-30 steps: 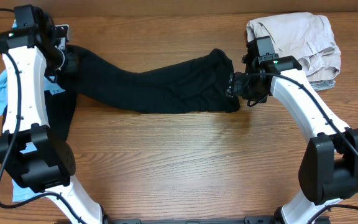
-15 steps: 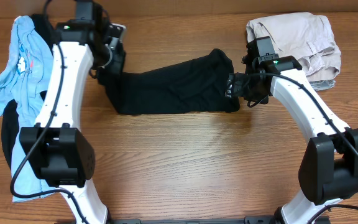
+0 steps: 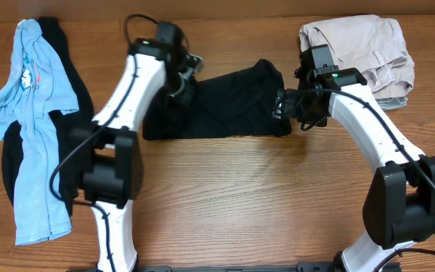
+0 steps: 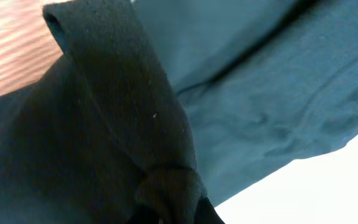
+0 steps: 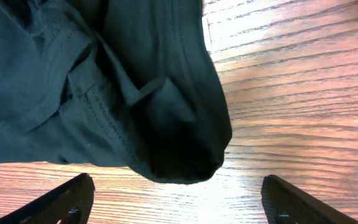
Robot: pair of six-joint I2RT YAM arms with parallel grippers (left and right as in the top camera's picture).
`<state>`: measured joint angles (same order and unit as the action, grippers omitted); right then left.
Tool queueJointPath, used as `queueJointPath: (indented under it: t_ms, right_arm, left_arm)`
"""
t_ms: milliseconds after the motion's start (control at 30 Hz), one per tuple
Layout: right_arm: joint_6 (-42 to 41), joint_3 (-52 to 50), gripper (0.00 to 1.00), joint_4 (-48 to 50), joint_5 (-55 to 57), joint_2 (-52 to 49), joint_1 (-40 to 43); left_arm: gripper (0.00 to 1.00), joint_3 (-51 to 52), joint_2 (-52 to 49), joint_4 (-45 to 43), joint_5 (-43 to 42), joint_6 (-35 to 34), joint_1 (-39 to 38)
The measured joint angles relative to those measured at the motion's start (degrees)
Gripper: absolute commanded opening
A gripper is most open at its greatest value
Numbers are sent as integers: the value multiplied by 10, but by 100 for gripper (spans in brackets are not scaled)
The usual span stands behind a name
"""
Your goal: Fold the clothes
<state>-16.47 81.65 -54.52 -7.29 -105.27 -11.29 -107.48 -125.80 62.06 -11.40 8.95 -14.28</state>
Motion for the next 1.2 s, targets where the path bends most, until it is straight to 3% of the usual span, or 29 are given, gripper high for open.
queueJointPath:
  t_ms: [167, 233, 267, 333, 567, 833, 967, 1200]
  right_arm:
    - [0, 0, 90, 1, 0, 0, 0]
    - [0, 0, 91, 1, 0, 0, 0]
    - [0, 0, 91, 1, 0, 0, 0]
    - [0, 0, 91, 1, 0, 0, 0]
    - [0, 0, 91, 1, 0, 0, 0]
    - [3, 0, 92, 19, -11, 0, 30]
    - [25, -3, 100, 56, -41, 0, 47]
    - [104, -8, 100, 132, -93, -15, 55]
  left_arm:
    - [17, 3, -11, -37, -4, -22, -35]
    - [41, 3, -11, -54, -5, -39, -42]
    - [65, 3, -11, -57, -6, -49, -45]
    - [98, 3, -11, -64, -9, -66, -47]
    - [100, 2, -11, -62, 1, -94, -45]
    - [100, -42, -11, 11, 12, -101, -9]
    - [100, -85, -11, 36, 12, -101, 26]
    - [100, -105, -11, 38, 14, -101, 70]
